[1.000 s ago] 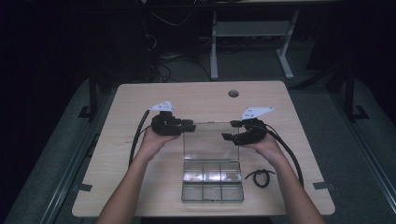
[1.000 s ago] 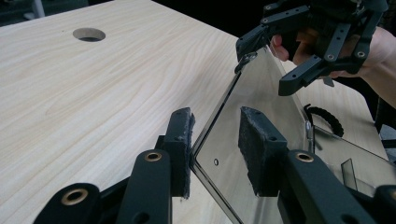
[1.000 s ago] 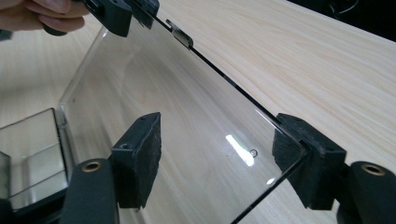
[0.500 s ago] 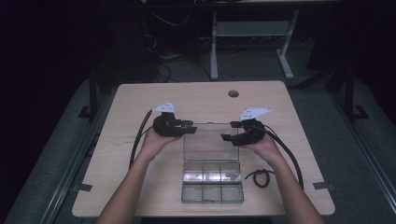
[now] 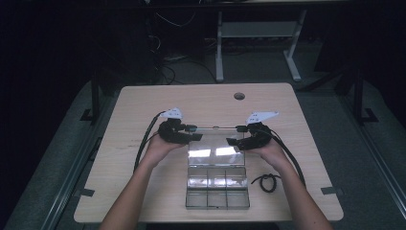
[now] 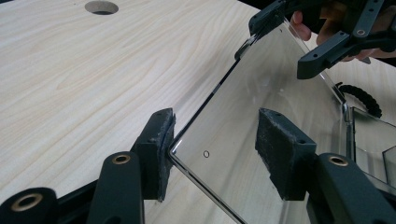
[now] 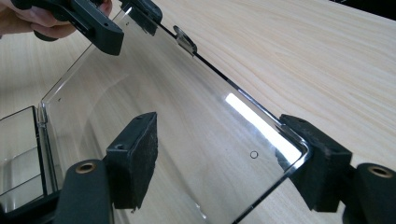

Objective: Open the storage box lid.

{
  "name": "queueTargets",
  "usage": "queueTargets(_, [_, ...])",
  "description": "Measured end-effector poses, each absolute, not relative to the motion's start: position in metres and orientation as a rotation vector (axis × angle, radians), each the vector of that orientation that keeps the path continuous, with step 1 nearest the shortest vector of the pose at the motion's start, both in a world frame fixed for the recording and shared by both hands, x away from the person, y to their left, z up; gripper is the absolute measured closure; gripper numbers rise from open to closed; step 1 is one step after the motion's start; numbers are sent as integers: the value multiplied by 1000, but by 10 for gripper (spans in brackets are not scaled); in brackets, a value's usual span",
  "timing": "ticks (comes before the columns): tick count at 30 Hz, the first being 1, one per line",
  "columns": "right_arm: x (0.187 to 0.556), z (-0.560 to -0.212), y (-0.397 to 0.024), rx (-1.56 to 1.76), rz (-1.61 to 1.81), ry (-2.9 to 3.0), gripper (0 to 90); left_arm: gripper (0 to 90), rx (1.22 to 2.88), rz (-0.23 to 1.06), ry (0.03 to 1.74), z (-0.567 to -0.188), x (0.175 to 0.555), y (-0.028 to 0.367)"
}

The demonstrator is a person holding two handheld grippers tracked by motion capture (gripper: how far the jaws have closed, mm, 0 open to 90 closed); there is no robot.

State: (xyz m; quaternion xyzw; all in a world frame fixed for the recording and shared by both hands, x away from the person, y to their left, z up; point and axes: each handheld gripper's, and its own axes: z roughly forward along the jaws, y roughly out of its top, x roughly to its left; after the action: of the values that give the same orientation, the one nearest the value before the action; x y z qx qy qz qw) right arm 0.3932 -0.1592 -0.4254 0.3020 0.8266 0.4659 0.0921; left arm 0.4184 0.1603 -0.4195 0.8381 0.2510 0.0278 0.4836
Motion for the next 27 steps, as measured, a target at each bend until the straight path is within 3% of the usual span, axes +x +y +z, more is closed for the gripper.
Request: queueTargets(27, [402,-441,-159,970,1415,2490,280,446,2042,-5,676,-435,424,162])
